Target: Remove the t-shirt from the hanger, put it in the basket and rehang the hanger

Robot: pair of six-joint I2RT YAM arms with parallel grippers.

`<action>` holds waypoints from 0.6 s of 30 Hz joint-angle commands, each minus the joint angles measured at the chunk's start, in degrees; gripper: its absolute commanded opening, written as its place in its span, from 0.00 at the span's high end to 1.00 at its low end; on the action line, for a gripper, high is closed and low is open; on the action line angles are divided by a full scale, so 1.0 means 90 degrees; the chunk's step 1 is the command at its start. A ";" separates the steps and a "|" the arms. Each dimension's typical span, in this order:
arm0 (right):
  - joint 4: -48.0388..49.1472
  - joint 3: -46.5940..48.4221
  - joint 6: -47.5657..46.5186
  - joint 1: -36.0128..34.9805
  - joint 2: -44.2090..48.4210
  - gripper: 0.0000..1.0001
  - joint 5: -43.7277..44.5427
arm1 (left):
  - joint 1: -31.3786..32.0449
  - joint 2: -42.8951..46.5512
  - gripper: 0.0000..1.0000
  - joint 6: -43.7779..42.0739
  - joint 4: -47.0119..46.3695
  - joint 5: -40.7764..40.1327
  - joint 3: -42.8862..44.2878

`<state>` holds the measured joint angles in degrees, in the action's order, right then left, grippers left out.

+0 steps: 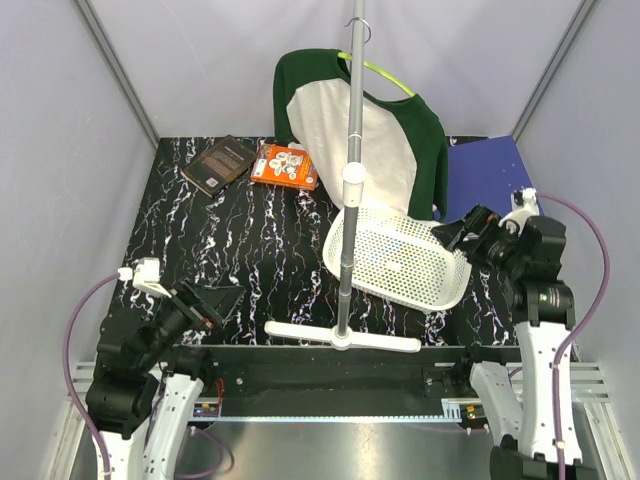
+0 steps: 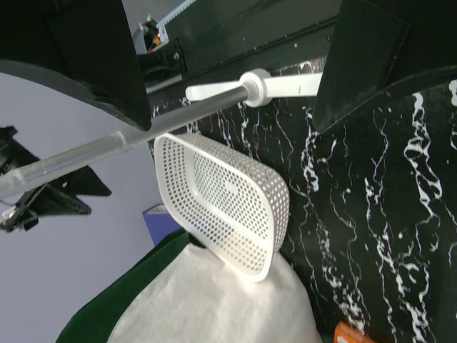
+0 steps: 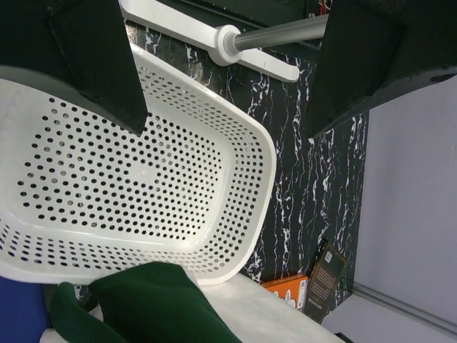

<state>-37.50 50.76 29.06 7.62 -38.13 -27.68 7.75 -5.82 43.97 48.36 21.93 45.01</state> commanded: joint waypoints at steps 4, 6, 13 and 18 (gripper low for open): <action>0.0543 0.1545 -0.1118 0.0013 -0.1065 0.00 -0.0050 | -0.0041 -0.0310 0.01 0.0085 0.0584 0.0395 0.0194; 0.0505 0.2226 -0.1294 0.0013 -0.1611 0.00 0.0126 | -0.0041 -0.0378 0.01 0.0154 0.0584 0.0376 0.0242; 0.1390 0.3694 -0.1285 0.0013 -0.3202 0.00 -0.0769 | -0.0041 -0.0983 0.01 0.0066 0.0565 0.0551 0.0438; 0.1997 0.4534 -0.1558 0.0013 -0.3985 0.02 -0.1901 | -0.0041 -0.1432 0.01 -0.0070 0.0477 0.0834 0.0662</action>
<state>-27.05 85.86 18.11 7.62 -70.32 -34.48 7.75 -15.90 44.80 54.48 25.21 47.33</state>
